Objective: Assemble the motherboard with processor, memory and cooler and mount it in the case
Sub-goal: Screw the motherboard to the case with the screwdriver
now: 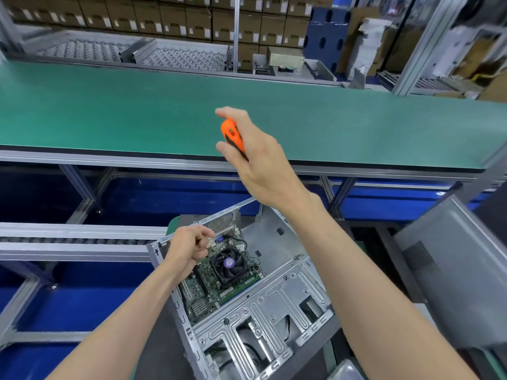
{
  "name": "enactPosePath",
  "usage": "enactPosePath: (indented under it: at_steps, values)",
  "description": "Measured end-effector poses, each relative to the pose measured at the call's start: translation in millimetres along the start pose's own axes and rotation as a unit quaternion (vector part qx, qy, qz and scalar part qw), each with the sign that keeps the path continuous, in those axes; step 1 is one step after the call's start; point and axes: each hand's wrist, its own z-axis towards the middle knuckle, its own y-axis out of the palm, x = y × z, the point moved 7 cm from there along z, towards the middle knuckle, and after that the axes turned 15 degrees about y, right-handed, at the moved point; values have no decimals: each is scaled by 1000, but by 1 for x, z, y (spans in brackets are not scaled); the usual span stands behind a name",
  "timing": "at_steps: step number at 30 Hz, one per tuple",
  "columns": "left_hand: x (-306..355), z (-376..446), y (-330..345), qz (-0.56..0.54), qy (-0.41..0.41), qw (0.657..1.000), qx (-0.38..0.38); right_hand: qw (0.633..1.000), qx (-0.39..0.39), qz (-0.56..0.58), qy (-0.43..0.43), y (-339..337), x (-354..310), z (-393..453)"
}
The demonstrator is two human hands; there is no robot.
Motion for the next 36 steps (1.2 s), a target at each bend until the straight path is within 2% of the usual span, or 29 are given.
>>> enactPosePath:
  at_steps: [6,10,11,13,15,17,19,22,25,28,36]
  values:
    - [9,6,27,58,0,997,-59,979,-79,-165,86,38,52,-32]
    - [10,21,42,175,25,980,-92,950,-116,-249,146,54,93,-59]
    - [13,27,45,251,48,961,-109,938,-122,-269,179,54,107,-67]
    - [22,40,51,431,117,884,-136,910,-123,-307,248,47,138,-84]
    - [31,51,52,540,173,816,-108,882,-109,-343,303,33,167,-102]
    - [39,58,51,621,209,752,-75,862,-85,-372,335,18,191,-116]
    - [40,66,53,685,213,692,-75,851,-60,-381,356,6,210,-126]
    - [32,77,53,742,191,635,-104,839,-62,-371,392,4,232,-135]
    - [26,85,51,763,179,610,-120,828,-96,-364,416,18,246,-140]
    - [24,89,50,774,176,593,-133,820,-108,-397,397,30,254,-142]
    - [24,86,28,779,159,592,-134,822,-116,-437,346,46,252,-121]
